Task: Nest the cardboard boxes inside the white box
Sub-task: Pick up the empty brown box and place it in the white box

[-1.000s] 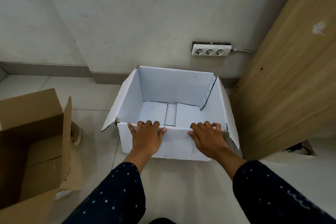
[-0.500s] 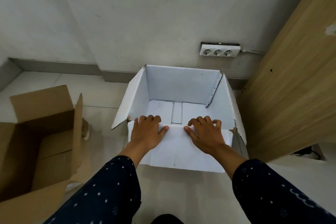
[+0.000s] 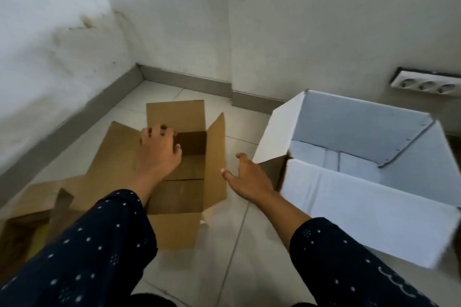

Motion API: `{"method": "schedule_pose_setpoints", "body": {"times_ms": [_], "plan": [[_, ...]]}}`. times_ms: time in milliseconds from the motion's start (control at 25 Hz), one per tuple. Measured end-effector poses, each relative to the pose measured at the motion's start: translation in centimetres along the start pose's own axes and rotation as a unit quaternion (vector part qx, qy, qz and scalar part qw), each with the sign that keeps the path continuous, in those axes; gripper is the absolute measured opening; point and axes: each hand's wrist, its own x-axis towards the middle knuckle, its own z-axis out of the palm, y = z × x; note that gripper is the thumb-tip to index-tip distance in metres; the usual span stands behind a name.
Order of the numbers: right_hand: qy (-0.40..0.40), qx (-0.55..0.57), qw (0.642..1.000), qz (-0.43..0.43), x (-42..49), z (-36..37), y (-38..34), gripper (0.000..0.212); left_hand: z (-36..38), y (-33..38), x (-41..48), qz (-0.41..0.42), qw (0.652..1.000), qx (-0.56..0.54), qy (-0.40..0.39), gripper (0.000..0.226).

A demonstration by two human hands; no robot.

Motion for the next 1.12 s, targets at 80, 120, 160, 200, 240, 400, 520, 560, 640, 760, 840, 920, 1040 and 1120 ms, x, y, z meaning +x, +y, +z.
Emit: {"method": "schedule_pose_setpoints", "body": {"times_ms": [80, 120, 160, 200, 240, 400, 520, 560, 640, 760, 840, 920, 1040, 1120], "plan": [[-0.022, 0.019, 0.998, 0.061, 0.3, 4.0, -1.9, 0.071, 1.4, -5.8, 0.0, -0.062, 0.997, 0.036, -0.02, 0.047], [-0.014, 0.019, 0.997, 0.071, 0.3, 5.2, -2.2, 0.067, 2.3, -8.0, 0.1, -0.084, 0.995, 0.052, -0.029, 0.05], [-0.001, 0.012, 0.997, 0.073, 0.5, 6.6, -2.7, 0.062, 3.4, -10.6, 0.4, -0.109, 0.992, 0.058, -0.038, 0.054], [0.016, 0.001, 0.997, 0.071, 1.0, 7.7, -3.1, 0.057, 4.6, -13.0, 0.9, -0.136, 0.988, 0.049, -0.047, 0.058], [0.034, -0.01, 0.997, 0.068, 1.4, 8.4, -3.3, 0.055, 5.7, -14.9, 1.5, -0.16, 0.985, 0.026, -0.056, 0.063], [0.056, -0.032, 0.996, 0.058, 4.1, 8.3, -3.4, 0.055, 9.6, -18.7, 4.2, -0.235, 0.96, -0.117, -0.094, 0.088], [0.064, -0.083, 0.993, 0.051, 8.2, 6.8, -3.2, 0.054, 11.4, -19.2, 5.9, -0.264, 0.962, -0.003, -0.075, 0.095], [0.073, -0.118, 0.99, 0.042, 9.7, 6.2, -3.2, 0.054, 11.7, -19.3, 6.2, -0.265, 0.961, 0.013, -0.08, 0.097], [0.097, -0.185, 0.978, 0.017, 12.6, 5.2, -3.3, 0.051, 12.4, -19.8, 6.8, -0.262, 0.958, -0.042, -0.109, 0.101], [0.122, -0.143, 0.982, 0.019, 15.2, 3.8, -3.1, 0.048, 13.2, -19.9, 7.3, -0.301, 0.929, -0.209, -0.058, 0.101], [0.171, -0.095, 0.98, 0.039, 14.6, 3.9, -2.7, 0.056, 13.7, -19.7, 7.5, -0.383, 0.868, -0.315, 0.025, 0.095], [0.253, -0.084, 0.961, 0.079, 12.1, 5.1, -2.2, 0.072, 14.0, -19.0, 7.9, -0.457, 0.799, -0.385, 0.075, 0.086], [0.281, 0.078, 0.938, 0.186, 7.6, 8.7, -2.0, 0.102, 14.1, -17.7, 8.3, -0.513, 0.72, -0.442, 0.154, 0.062], [0.225, 0.232, 0.916, 0.239, 6.1, 10.8, -2.3, 0.1, 14.6, -16.6, 8.4, -0.537, 0.716, -0.42, 0.15, 0.052]]}}
